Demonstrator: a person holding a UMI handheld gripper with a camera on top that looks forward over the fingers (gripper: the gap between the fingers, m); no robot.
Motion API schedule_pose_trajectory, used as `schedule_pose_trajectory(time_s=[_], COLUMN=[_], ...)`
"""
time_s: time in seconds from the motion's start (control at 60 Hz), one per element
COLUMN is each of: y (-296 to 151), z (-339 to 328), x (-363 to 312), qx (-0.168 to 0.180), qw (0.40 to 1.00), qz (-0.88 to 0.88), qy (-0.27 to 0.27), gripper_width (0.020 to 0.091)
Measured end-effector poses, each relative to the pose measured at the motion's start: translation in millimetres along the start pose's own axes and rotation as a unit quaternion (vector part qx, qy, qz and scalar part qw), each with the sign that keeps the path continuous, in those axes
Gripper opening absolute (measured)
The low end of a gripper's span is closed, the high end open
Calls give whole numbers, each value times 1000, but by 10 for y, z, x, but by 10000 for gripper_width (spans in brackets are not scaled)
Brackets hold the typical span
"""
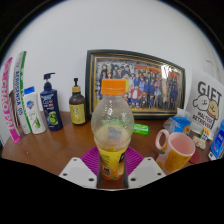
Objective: Pour water
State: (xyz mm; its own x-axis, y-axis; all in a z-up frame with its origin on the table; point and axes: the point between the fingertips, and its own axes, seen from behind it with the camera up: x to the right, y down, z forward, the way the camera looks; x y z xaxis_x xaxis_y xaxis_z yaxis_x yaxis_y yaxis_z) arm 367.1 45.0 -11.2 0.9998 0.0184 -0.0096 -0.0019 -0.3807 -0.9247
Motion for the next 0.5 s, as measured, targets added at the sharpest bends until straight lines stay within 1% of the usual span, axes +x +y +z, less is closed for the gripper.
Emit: schedule_pose_trajectory(time_s=[0.033,0.05,0.067,0.117,0.183,0.3,0.4,0.5], y=[-9,-23,-42,-123,-285,-664,-1019,-1288], z=[-28,-43,-63,-138,-255,-470,-632,-726], x=[0,-5,-7,-50,-160,-353,-374,-351], qx=[-1,-1,1,5,12,22,33,37], qw=[1000,1000,1000,1000,999,987,952,889], qz=[-1,-2,-4,-8,8,135,270,416], qy=[-1,-1,-1,-7,-32,-87,-141,-188], gripper_width=[293,268,258,258,257,256,255,255])
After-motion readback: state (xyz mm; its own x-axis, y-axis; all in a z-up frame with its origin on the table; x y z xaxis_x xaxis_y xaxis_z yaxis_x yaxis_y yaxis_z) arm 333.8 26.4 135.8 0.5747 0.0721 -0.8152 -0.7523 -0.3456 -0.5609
